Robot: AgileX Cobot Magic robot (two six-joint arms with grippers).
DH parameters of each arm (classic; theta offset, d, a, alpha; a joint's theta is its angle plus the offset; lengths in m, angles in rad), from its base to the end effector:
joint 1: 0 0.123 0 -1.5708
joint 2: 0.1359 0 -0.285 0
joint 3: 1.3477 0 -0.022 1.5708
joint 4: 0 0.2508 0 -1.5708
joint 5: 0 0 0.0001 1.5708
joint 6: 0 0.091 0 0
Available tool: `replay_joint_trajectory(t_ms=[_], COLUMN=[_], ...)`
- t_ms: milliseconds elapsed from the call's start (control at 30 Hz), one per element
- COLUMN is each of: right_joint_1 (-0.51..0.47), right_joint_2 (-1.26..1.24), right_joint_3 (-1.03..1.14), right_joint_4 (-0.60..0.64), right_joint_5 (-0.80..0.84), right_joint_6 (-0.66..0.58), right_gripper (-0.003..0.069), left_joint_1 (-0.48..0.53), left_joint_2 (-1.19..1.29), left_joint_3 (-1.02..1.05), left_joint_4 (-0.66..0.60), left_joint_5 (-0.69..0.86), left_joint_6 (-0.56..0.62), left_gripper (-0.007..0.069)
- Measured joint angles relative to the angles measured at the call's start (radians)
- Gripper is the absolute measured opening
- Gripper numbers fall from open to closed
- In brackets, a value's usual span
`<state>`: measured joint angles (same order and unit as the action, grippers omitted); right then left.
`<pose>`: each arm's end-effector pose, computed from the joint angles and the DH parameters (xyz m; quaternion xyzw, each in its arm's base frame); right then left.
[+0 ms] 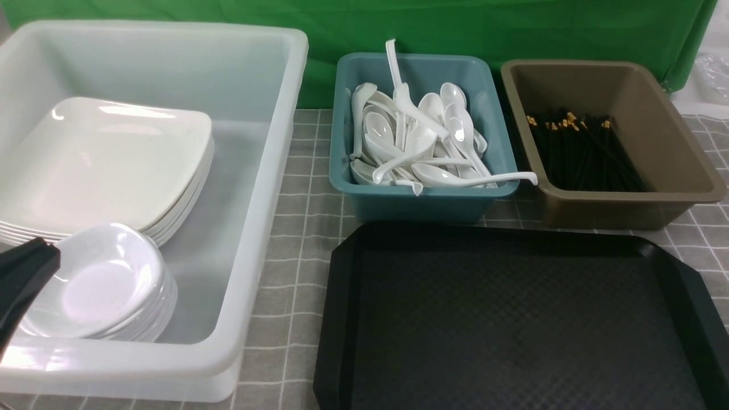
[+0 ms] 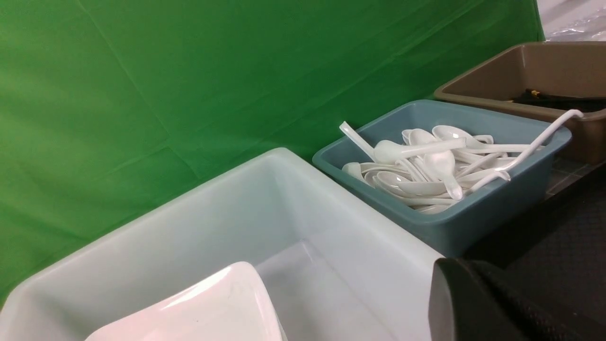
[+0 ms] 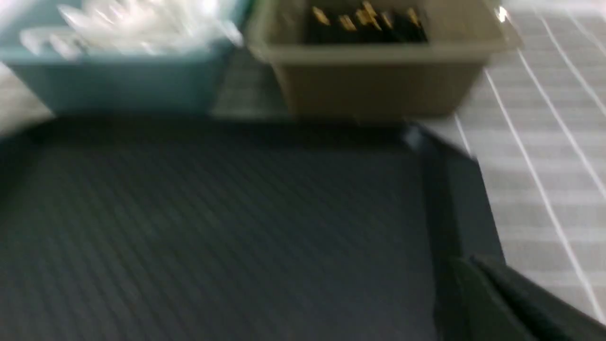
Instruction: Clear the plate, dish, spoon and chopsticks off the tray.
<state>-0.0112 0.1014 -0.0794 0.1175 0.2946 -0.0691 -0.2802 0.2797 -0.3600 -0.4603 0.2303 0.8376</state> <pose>0.0604 0.0024 0.2077 0.0108 0.7827 0.0233 0.6219 0.0679 -0.0292 0.2979 0.2693 0.6687 0.0007 0.6931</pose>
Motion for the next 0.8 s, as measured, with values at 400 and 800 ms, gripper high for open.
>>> replay_joint_trajectory(t_ms=[400, 800], right_joint_1=[-0.004, 0.005], right_joint_2=[-0.100, -0.100], right_joint_3=[0.085, 0.085], right_joint_4=[0.012, 0.012], right_joint_5=[-0.033, -0.033], right_joint_6=[-0.055, -0.055], right_gripper=[0.0017, 0.0026], left_joint_1=[0.000, 0.000], left_joint_2=[0.003, 0.003], left_joint_3=[0.001, 0.001], left_joint_4=[0.004, 0.006], left_joint_5=[0.003, 0.004], left_joint_6=[0.000, -0.001], left_gripper=[0.0006, 0.0006])
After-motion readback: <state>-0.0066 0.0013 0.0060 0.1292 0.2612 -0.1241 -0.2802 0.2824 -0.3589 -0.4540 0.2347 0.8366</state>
